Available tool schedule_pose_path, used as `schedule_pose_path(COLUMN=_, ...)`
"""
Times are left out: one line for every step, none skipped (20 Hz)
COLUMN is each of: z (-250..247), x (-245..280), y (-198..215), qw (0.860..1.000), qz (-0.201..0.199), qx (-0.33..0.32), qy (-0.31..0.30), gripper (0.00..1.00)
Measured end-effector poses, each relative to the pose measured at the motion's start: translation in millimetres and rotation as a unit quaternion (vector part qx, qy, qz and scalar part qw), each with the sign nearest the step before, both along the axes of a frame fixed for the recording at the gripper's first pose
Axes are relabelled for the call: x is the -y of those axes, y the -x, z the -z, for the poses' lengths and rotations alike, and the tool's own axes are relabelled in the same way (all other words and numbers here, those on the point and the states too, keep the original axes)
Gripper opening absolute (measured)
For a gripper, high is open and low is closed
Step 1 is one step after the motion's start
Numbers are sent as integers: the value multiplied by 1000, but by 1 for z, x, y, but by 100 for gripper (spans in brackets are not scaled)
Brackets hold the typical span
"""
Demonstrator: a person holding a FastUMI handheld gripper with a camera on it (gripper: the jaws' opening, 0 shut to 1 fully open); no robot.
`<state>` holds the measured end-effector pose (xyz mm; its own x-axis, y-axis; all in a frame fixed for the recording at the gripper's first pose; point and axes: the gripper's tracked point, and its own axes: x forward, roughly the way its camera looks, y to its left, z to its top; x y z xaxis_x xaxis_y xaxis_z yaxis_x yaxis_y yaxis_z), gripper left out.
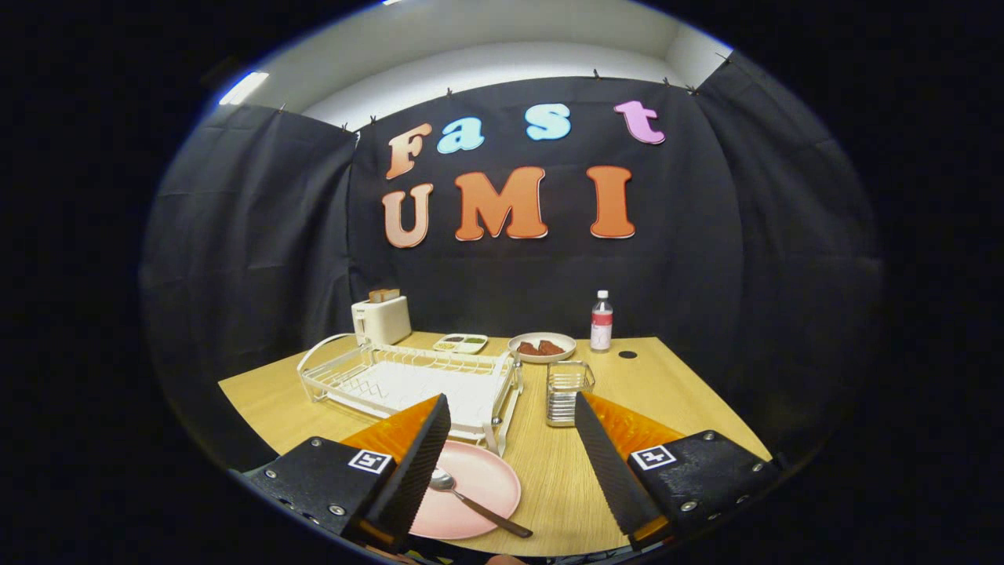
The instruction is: Take the plate from the dish rack, then take the spoon from the basket and place it into the plate.
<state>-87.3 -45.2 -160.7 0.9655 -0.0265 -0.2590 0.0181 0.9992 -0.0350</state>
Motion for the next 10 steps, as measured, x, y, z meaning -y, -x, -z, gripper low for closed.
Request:
schedule_pose_path(z=-14, x=-2, y=2, qw=1000, qz=4, qx=12, qy=3, gripper=95)
schedule_pose_path(z=-27, x=-4, y=5, qw=1000, qz=10, qx=24, qy=6, gripper=95)
schedule_pose_path(z=-35, x=-6, y=10, qw=999, qz=19, qx=28, qy=4, gripper=95)
schedule_pose_path(z=-42, x=-12, y=18, qw=999, qz=26, qx=32, qy=-5, gripper=95)
schedule_pose_path(z=-53, x=-22, y=23, qw=999, qz=25, qx=41, qy=-17, gripper=95)
schedule_pose_path(z=-63, x=-32, y=29, qw=998, qz=23, qx=51, qy=-24, gripper=95)
schedule_pose_path(z=-71, x=-40, y=36, qw=998, qz=18, qx=58, qy=-25, gripper=95)
schedule_pose_path(z=-76, x=-46, y=42, qw=998, qz=14, qx=62, qy=-19, gripper=95)
schedule_pose_path(z=-81, x=-52, y=47, qw=998, qz=8, qx=65, qy=-10, gripper=95)
schedule_pose_path(z=-86, x=-56, y=51, qw=998, qz=6, qx=67, qy=-1, gripper=95)
